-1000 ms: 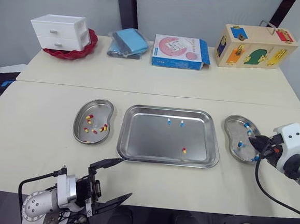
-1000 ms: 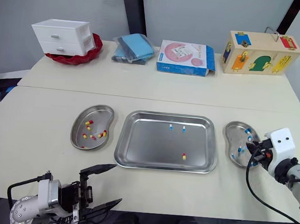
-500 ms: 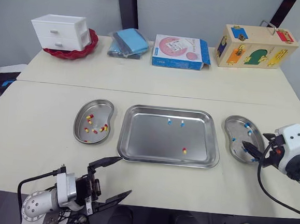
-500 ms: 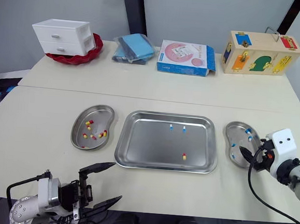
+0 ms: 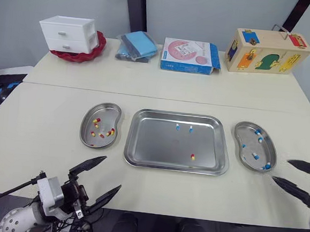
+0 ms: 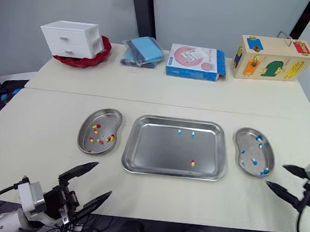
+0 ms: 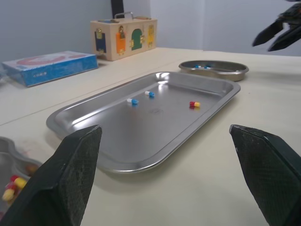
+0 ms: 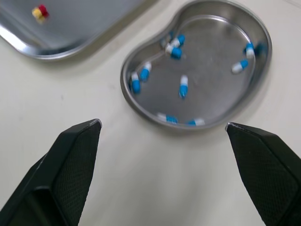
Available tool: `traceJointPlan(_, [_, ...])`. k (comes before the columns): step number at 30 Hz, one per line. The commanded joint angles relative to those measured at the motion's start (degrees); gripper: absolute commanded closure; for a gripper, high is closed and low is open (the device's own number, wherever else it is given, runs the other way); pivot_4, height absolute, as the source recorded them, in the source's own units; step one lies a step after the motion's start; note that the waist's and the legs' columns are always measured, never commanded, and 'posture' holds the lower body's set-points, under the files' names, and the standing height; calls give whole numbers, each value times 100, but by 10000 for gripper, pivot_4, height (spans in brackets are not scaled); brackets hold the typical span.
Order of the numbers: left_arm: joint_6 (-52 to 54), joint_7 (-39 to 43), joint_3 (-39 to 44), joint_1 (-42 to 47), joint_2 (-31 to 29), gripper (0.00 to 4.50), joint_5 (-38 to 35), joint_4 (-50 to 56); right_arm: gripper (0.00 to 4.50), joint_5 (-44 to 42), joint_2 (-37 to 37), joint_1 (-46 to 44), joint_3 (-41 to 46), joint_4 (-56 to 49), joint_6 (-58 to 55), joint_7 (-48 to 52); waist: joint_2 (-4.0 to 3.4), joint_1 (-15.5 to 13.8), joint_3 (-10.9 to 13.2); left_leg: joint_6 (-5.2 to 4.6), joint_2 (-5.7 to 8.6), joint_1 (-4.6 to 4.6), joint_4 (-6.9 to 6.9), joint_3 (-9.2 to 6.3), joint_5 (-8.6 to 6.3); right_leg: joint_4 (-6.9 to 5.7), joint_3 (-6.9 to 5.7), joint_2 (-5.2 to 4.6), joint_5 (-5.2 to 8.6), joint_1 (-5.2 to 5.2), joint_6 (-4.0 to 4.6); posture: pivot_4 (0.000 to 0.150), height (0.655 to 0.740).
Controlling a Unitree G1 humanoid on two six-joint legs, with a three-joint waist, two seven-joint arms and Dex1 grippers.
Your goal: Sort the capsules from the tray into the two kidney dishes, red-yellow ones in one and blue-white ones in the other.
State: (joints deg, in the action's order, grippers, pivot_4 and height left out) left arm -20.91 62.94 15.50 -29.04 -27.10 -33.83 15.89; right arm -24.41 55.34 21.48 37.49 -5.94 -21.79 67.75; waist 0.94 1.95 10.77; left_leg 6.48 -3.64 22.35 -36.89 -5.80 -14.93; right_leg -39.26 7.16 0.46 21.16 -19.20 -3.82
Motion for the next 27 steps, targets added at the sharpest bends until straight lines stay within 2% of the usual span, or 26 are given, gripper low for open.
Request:
traceJointPlan(1, [-23,-24,121,-117,-51,0,-85,249,231,147,280,-94,161,519,362,257,-1,17,-1,0,0,-1,0,2,0,3,3,0,-1,0,-1,1500,7400])
traceJointPlan(10, [-49,-43,159,-155,-34,0,-68,235,231,251,401,-217,17,653,535,358,-3,6,-2,-1,0,4,2,8,-1,20,7,0,-4,2,-7,1500,7400])
traceJointPlan(17, [-36,-36,42,-93,-10,0,-32,233,231,-452,357,-424,-86,-979,-559,136,-12,13,-6,-1,-2,3,3,7,-1,19,6,0,-4,3,-7,1500,7400])
traceJointPlan(19, [-19,-54,14,-50,-3,0,-23,239,231,-714,355,-695,-312,-1463,-1007,-135,-12,15,-6,-1,-2,3,2,6,-1,19,7,0,-5,4,-8,1500,7400])
traceJointPlan(22, [-22,-21,-49,3,-4,0,-17,217,231,-1136,174,-1585,-1063,-2178,-1697,-868,-11,8,-5,-1,-2,4,0,4,-1,19,5,0,-6,3,-9,1500,7400])
traceJointPlan(27, [-61,13,-152,109,10,0,34,148,231,-885,-624,-3394,-2885,-2515,-2818,-2375,-7,13,-5,-1,-3,11,-1,-1,-1,19,2,1,-8,-2,-10,1500,7400])
